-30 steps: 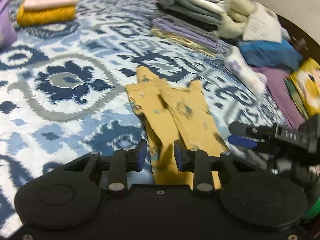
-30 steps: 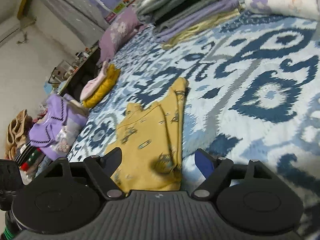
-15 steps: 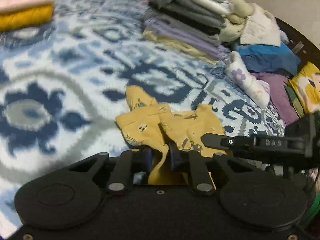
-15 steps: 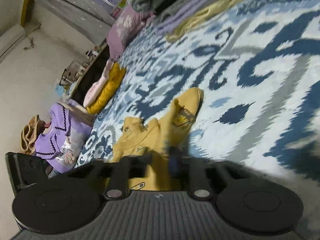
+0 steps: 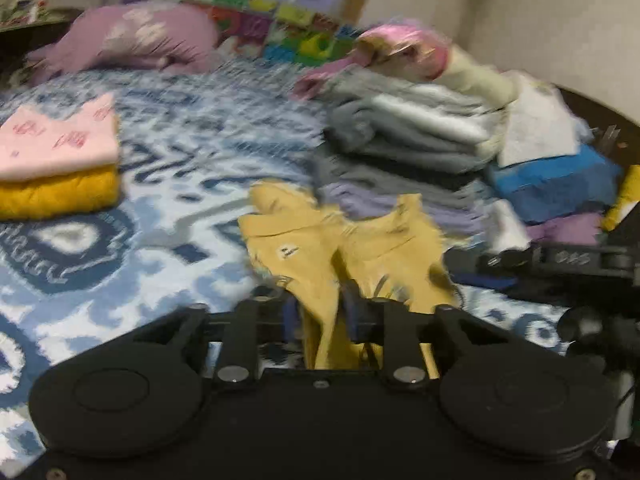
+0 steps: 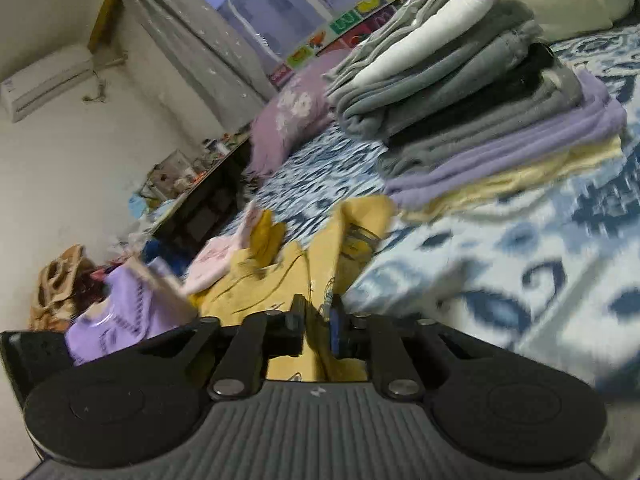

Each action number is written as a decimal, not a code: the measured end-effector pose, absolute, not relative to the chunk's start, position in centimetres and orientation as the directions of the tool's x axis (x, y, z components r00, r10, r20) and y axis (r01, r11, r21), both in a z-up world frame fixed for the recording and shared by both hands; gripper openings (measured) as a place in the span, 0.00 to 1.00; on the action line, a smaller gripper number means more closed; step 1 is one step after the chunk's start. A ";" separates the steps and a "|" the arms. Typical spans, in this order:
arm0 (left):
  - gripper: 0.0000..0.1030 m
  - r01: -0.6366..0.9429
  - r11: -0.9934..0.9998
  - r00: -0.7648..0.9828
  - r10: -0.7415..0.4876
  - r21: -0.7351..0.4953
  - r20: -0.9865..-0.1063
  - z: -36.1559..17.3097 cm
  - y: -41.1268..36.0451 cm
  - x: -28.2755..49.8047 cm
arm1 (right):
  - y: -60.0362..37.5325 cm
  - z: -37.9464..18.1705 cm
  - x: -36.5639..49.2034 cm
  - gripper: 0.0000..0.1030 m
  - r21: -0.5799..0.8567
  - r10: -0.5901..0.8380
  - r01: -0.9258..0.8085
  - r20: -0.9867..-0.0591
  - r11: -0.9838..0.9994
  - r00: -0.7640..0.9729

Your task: Fold clothes

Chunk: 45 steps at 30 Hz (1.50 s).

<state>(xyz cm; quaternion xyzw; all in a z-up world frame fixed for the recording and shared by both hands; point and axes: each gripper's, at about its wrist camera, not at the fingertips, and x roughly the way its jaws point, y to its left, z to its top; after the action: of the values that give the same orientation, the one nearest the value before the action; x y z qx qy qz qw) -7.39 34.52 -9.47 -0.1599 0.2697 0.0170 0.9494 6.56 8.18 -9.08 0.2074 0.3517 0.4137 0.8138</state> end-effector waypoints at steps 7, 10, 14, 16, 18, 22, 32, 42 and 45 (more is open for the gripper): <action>0.35 -0.164 0.923 0.826 -0.065 -0.349 -0.560 -10.3 34.5 -10.4 | 7.1 -9.6 3.9 0.53 0.551 0.764 -0.530 -0.490 0.644 0.419; 0.41 -0.185 0.905 0.814 -0.078 -0.384 -0.575 -10.5 33.7 -12.8 | 6.9 -10.1 0.8 0.53 0.537 0.749 -0.526 -0.532 0.659 0.395; 0.43 -0.222 0.887 0.786 -0.084 -0.406 -0.613 -11.3 32.3 -16.1 | 7.6 -10.1 -4.2 0.65 0.482 0.725 -0.561 -0.583 0.673 0.368; 0.43 -0.242 0.878 0.771 -0.084 -0.412 -0.631 -11.8 31.6 -17.4 | 8.3 -10.1 -6.6 0.66 0.437 0.709 -0.594 -0.608 0.675 0.358; 0.44 -0.262 0.878 0.760 -0.068 -0.400 -0.646 -12.4 31.0 -18.3 | 9.4 -10.5 -8.7 0.72 0.365 0.676 -0.629 -0.640 0.686 0.366; 0.30 -0.310 0.869 0.741 -0.033 -0.386 -0.670 -13.9 30.4 -18.6 | 10.6 -11.8 -10.6 0.49 0.251 0.599 -0.635 -0.682 0.730 0.420; 0.06 -0.283 0.886 0.782 -0.009 -0.368 -0.623 -12.0 28.3 -22.7 | 4.9 -11.5 -10.5 0.09 0.454 0.637 -0.452 -0.619 0.767 0.459; 0.05 -0.288 0.896 0.782 0.018 -0.337 -0.623 -11.3 26.8 -27.1 | -3.1 -12.4 -13.6 0.05 0.636 0.677 -0.267 -0.583 0.724 0.448; 0.06 -0.277 0.879 0.783 -0.027 -0.388 -0.621 -11.2 26.9 -28.0 | -4.3 -13.0 -14.2 0.09 0.644 0.668 -0.233 -0.595 0.729 0.447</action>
<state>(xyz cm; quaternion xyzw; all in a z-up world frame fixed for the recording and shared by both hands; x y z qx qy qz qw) -28.02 26.91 -11.25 -0.2361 0.3219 0.0683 0.9143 -14.16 -4.31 -13.01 0.2433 0.4473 0.2765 0.8150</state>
